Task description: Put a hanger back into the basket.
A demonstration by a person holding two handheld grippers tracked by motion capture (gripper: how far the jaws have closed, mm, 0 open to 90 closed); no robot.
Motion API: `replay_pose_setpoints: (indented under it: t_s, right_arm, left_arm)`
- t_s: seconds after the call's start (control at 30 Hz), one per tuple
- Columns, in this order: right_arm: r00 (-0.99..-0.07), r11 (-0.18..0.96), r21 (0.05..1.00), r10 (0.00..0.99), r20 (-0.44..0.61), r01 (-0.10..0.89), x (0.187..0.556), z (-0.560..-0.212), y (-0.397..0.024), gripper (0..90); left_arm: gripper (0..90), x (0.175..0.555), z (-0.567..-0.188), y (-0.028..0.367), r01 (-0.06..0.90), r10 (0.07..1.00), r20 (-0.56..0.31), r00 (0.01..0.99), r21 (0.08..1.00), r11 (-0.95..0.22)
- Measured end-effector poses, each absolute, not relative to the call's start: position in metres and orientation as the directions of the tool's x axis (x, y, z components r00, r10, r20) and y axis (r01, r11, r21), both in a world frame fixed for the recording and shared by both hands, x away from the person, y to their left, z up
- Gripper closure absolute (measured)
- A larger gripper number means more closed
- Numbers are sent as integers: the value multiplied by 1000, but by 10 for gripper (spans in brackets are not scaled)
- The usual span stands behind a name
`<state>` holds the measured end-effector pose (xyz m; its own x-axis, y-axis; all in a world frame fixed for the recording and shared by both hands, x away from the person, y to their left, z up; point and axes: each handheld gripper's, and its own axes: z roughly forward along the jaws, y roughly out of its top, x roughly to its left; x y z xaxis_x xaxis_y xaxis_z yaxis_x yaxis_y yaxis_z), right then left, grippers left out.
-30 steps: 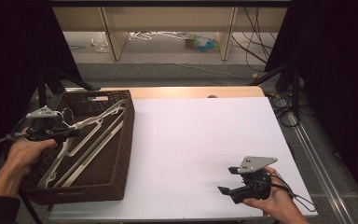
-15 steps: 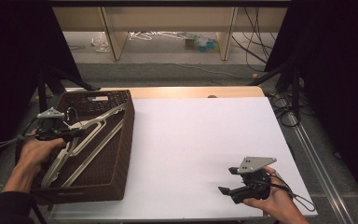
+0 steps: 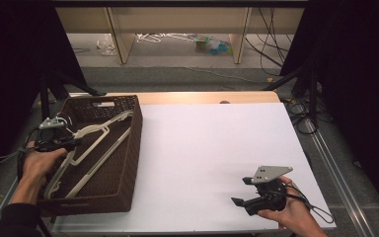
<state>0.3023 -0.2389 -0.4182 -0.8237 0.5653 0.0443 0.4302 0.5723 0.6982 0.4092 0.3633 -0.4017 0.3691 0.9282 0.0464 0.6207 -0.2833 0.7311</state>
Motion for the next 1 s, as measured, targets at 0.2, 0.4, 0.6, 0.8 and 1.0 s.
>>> replay_pose_setpoints:
  t_s: [0.2, 0.4, 0.6, 0.8, 1.0]
  right_arm:
    - [-819, 562, 709, 572, 39, 426, 302, -420, -238, 262]
    - [-822, 569, 696, 567, 54, 439, 302, -419, -239, 262]
    - [-823, 567, 697, 566, 56, 438, 302, -419, -240, 262]
    - [-820, 564, 701, 569, 53, 437, 302, -421, -240, 262]
    - [-817, 560, 700, 573, 59, 443, 301, -420, -240, 262]
  left_arm:
    - [700, 408, -407, 367, 616, 934, 37, 356, 742, -264]
    - [614, 407, -412, 369, 640, 946, 40, 321, 727, -247]
    - [542, 402, -412, 369, 640, 971, 26, 239, 748, -177]
    - [521, 392, -400, 359, 602, 962, 4, 271, 779, -173]
    - [493, 379, -385, 339, 516, 947, -36, 319, 845, -142]
